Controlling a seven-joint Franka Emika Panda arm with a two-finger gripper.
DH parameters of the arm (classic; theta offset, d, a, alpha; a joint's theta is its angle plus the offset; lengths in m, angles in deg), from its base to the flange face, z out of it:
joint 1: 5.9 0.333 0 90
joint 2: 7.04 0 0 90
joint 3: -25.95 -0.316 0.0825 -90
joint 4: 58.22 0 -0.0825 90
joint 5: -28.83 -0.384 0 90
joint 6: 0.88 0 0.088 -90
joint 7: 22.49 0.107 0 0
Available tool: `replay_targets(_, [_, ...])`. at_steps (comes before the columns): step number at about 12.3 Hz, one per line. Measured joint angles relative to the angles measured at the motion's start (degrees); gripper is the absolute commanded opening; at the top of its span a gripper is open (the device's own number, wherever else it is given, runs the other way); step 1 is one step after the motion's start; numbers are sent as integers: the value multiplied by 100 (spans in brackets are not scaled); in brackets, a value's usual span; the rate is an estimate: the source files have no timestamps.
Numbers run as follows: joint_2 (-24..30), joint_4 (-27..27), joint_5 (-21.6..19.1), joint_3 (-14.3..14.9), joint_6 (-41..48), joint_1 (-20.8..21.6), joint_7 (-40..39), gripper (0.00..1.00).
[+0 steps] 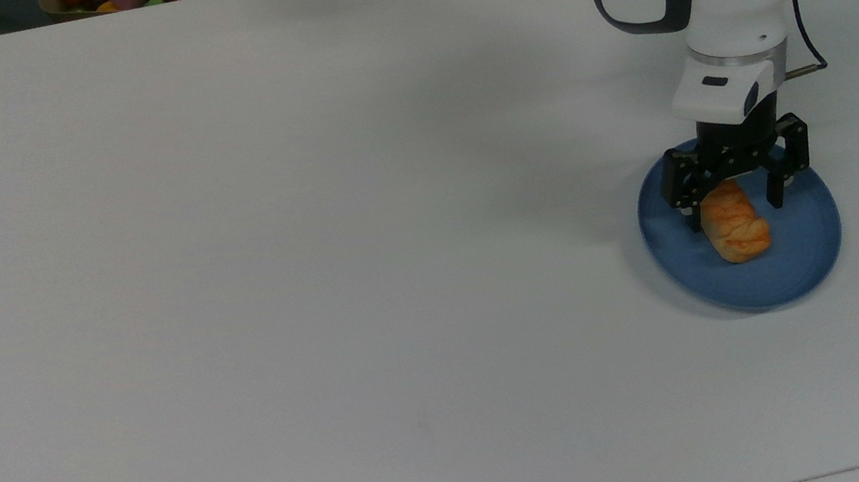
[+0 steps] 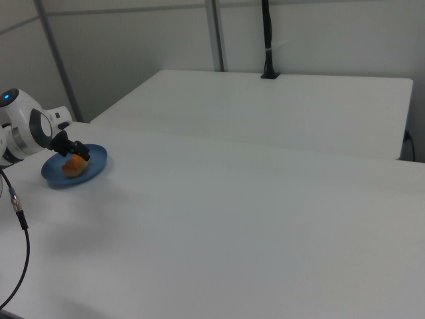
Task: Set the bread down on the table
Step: 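Lower the gripper and close it around the bread roll, then lift the bread roll off the plate and carry it across the table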
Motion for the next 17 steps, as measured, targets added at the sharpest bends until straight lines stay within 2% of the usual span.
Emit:
replay_targets(3, [-34, 1, 2, 0, 0, 1, 1, 100])
replay_targets(4, [-41, 1, 2, -2, 0, 2, 2, 96])
replay_targets(7, [-75, -14, 3, -4, 0, 21, 3, 58])
replay_targets(9, [-81, -17, 3, -15, 0, 22, 6, 41])
replay_targets(10, [-76, -14, 2, -28, 0, 22, 16, 37])
replay_targets(13, [59, -52, 0, -33, 0, -2, 59, 37])
replay_targets(17, [618, -312, -45, -46, 55, -228, 101, 37])
